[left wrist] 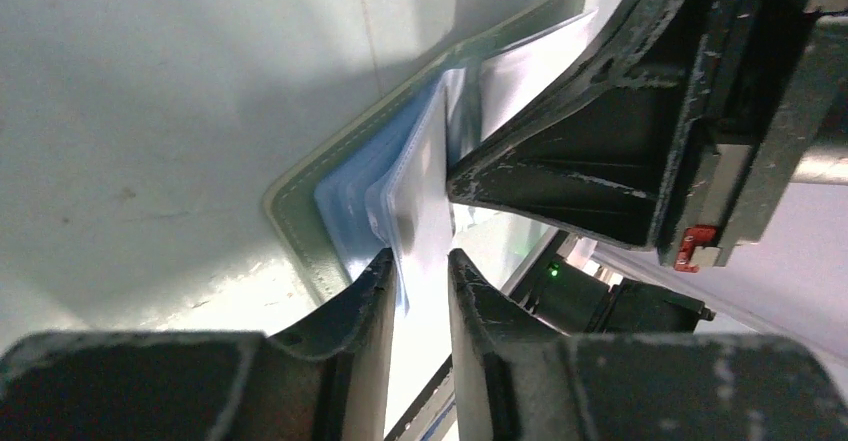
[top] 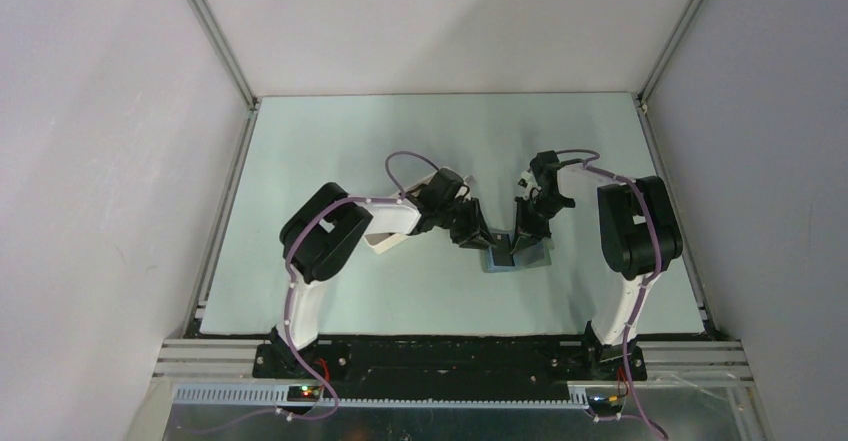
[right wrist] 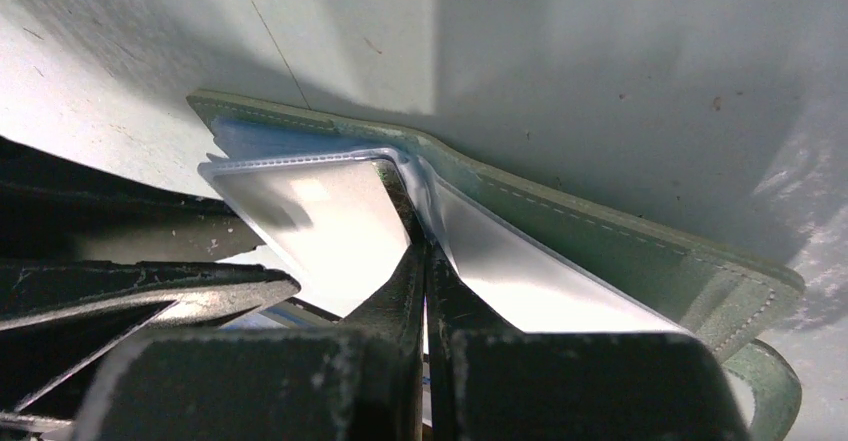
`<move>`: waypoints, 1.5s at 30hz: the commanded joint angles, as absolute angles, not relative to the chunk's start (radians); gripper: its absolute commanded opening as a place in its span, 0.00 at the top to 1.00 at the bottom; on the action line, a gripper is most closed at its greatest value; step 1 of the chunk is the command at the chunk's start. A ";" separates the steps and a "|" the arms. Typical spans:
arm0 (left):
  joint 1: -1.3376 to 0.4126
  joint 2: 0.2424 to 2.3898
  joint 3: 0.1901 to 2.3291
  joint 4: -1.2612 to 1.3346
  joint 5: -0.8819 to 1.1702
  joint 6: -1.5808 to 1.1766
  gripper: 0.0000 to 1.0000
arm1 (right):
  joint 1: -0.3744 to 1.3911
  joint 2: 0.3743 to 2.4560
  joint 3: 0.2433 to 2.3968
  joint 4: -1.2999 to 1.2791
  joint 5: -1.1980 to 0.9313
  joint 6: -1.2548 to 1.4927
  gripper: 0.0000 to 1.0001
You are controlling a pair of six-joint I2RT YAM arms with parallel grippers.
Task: Put the credit cards into the card holder
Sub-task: Turn over the card slot in the card holder.
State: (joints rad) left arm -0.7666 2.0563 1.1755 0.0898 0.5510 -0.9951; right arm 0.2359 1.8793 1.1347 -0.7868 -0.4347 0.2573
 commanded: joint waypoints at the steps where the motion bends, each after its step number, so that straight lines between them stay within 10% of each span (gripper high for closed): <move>1: -0.779 2.057 1.240 0.114 0.565 -0.993 0.72 | 0.236 1.888 1.137 -0.792 -0.375 0.252 1.00; 8: -0.796 2.084 1.262 0.095 0.544 -1.003 0.71 | 0.239 1.906 1.137 -0.782 -0.419 0.250 1.00; 16: -0.786 2.018 1.268 -0.116 0.425 -0.904 1.00 | 0.214 1.783 1.137 -0.766 -0.513 0.256 0.99; 40: -0.816 2.049 1.685 -0.927 0.136 -0.675 1.00 | 0.159 1.674 1.111 -0.729 -0.652 0.280 0.85; 45: -0.837 2.152 1.790 -0.927 0.231 -0.697 0.84 | 0.160 1.698 1.085 -0.692 -0.687 0.289 0.85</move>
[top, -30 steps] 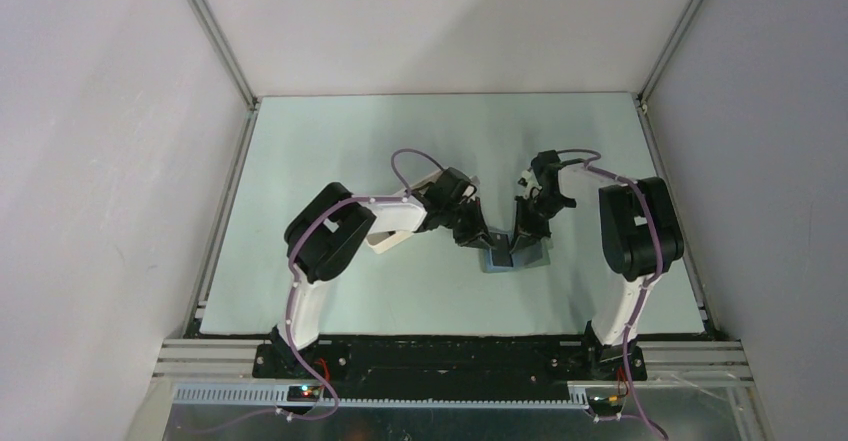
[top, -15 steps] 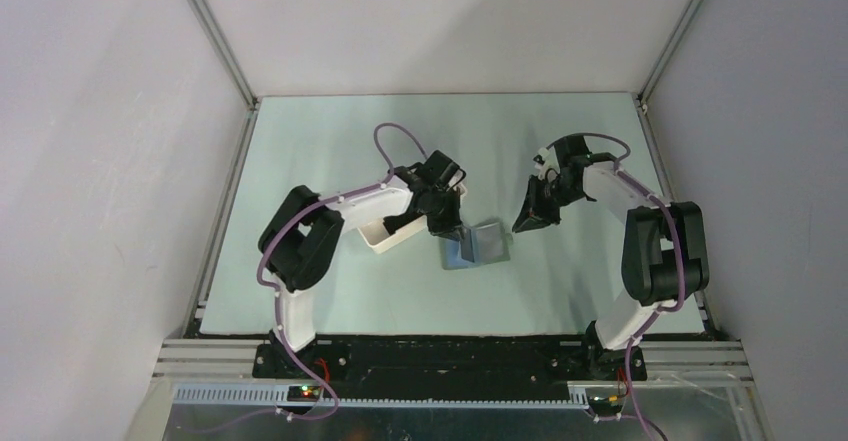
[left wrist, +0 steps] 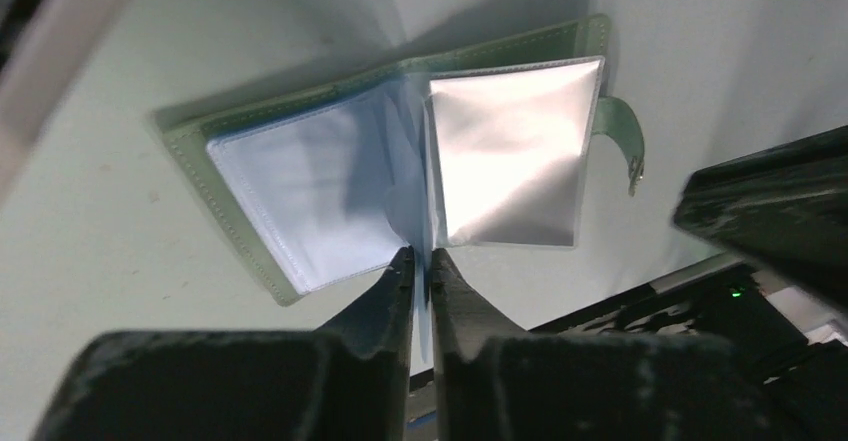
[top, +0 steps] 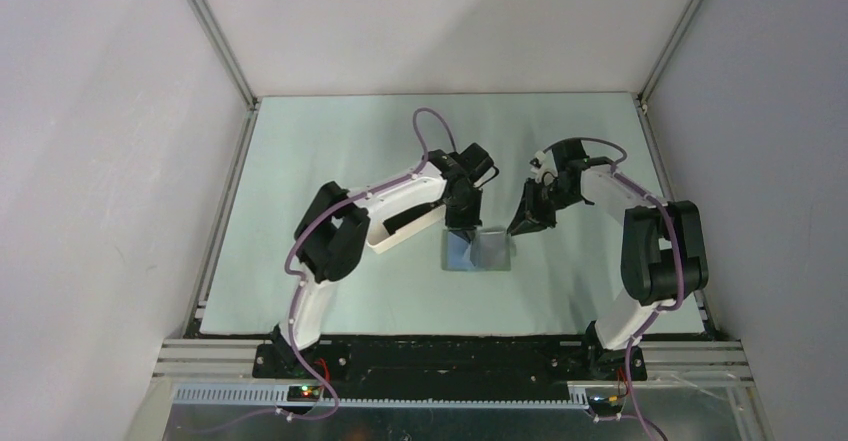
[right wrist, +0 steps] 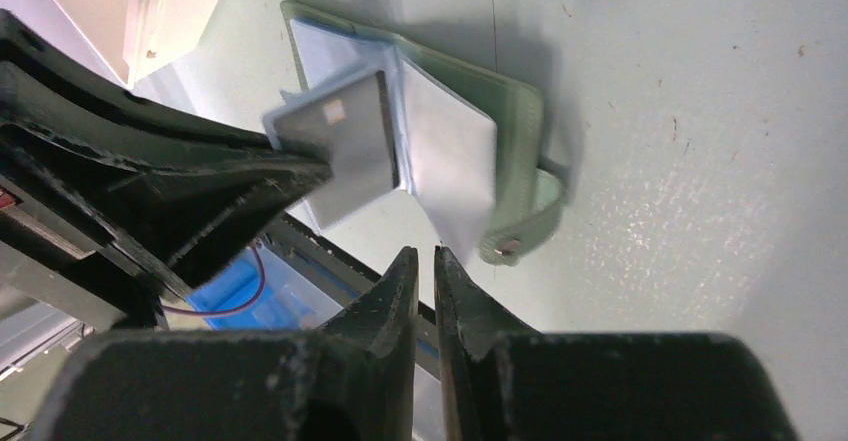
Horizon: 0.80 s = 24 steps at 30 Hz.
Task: Put the credit cards into the card holder
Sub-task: Turn over the card slot in the card holder.
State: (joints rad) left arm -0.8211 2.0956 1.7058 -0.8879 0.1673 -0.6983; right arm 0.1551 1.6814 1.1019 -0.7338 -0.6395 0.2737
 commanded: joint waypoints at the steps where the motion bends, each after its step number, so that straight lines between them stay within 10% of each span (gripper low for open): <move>1: -0.838 2.161 1.815 -0.927 0.260 -0.700 0.81 | 0.159 1.700 1.082 -0.688 -0.689 0.290 0.85; 8: -0.840 2.202 1.879 -0.888 0.331 -0.722 0.54 | 0.135 1.683 1.071 -0.692 -0.676 0.295 0.86; 24: -0.832 2.204 1.643 -0.498 0.537 -0.858 0.49 | 0.081 1.631 1.054 -0.719 -0.671 0.274 0.95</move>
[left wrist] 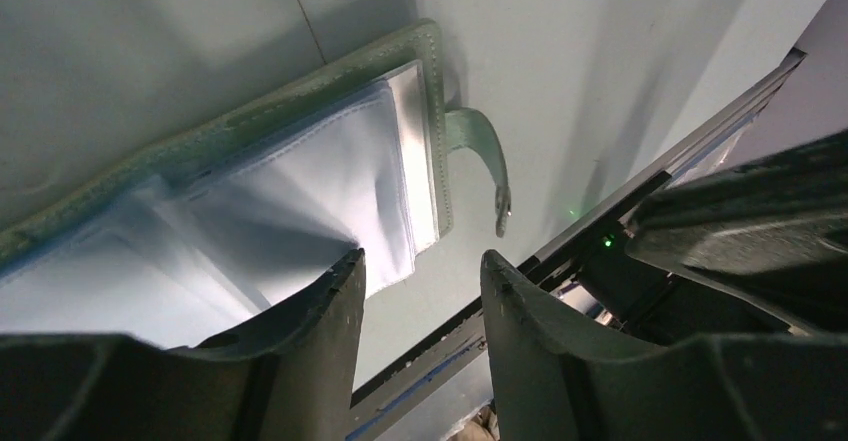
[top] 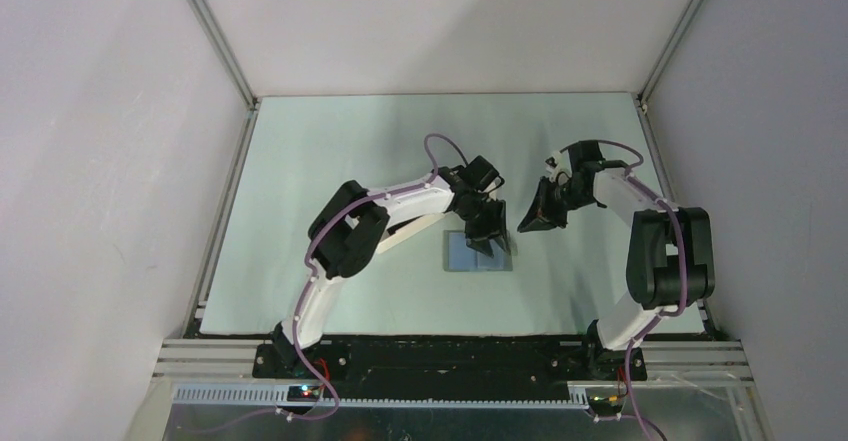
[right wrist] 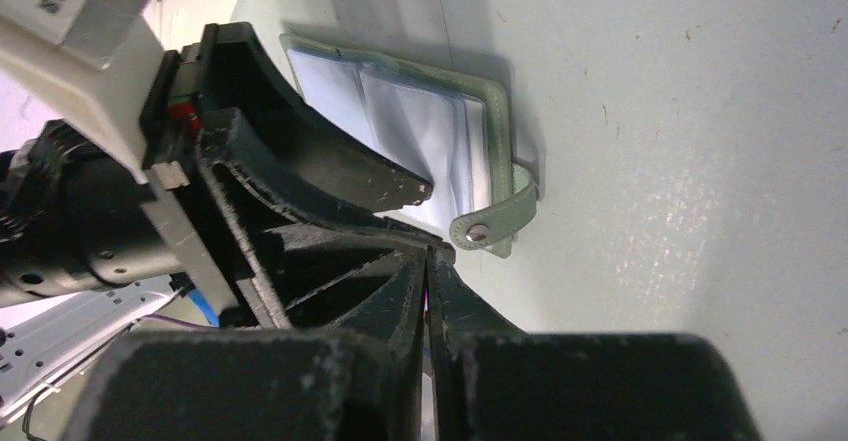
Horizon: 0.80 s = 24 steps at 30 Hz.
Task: Put the credit cards into the card holder
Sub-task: Turn over the card slot in the card holder.
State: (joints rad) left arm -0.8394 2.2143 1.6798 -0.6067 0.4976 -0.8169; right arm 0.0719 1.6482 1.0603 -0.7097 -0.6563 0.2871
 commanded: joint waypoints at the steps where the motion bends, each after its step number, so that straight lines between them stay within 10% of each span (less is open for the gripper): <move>1: -0.831 2.195 1.631 -0.460 0.535 -0.858 0.49 | 0.085 1.632 1.055 -0.719 -0.671 0.272 0.95; 15: -0.692 1.707 1.143 0.109 0.513 -0.939 0.35 | 0.122 1.561 1.091 -0.668 -0.679 0.307 0.84; 24: -0.512 1.427 0.940 -0.064 0.293 -0.875 0.35 | 0.259 1.666 1.322 -0.665 -0.639 0.323 0.66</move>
State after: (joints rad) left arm -0.5751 1.5272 0.9653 0.0540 0.4412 -0.9165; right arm 0.2092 1.6119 1.1992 -0.6971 -0.6487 0.3122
